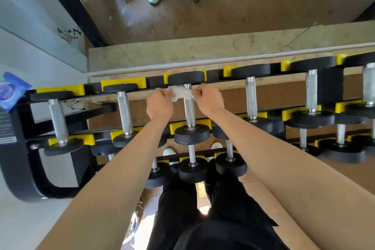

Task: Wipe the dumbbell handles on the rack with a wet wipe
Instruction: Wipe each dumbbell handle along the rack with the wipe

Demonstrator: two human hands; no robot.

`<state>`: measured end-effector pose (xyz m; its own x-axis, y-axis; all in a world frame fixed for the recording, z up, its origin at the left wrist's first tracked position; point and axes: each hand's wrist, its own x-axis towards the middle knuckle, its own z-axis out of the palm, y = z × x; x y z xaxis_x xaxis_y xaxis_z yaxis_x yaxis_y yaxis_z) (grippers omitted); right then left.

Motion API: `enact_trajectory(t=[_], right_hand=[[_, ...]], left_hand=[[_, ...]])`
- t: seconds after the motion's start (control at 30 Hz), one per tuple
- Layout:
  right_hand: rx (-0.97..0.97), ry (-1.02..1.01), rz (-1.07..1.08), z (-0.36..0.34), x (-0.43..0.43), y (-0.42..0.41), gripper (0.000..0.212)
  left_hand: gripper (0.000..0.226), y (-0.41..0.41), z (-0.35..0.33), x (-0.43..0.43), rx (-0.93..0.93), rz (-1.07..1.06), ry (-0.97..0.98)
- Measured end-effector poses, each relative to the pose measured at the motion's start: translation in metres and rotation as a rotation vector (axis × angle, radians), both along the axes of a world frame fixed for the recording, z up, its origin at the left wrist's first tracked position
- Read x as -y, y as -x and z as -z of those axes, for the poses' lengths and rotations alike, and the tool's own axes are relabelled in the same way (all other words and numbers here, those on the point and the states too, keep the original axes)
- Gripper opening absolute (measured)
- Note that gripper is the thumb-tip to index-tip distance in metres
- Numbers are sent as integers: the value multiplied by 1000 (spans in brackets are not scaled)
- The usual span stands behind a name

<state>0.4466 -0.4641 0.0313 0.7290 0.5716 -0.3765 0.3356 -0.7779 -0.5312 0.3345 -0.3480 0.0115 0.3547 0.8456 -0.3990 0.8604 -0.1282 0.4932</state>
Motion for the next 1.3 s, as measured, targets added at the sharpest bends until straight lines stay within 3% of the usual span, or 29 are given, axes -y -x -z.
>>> enact_trajectory(t=[0.17,0.37,0.57,0.8,0.93,1.0,1.1,1.3], right_hand=[[-110,16,436,8,8,-19,22],[-317,-201,390,7,-17,2,36],[-336,-206,718,22,-7,-10,28],[-417,-278,481,7,-15,1,24],[-379,-141,514,17,13,-11,18],[-440,-105,491,18,23,-10,20],[-503,-128,301,14,26,3,19],[-330,4,187,18,55,-14,15]], left_hand=[[40,-21,-8,24,55,191,-44],[38,-4,11,-3,64,-203,178],[23,-24,0,14,249,-114,235],[37,-8,11,3,111,-215,294],[28,-2,4,11,260,-11,332],[26,7,3,12,238,76,295],[31,27,12,9,124,24,281],[21,34,2,24,135,248,328]])
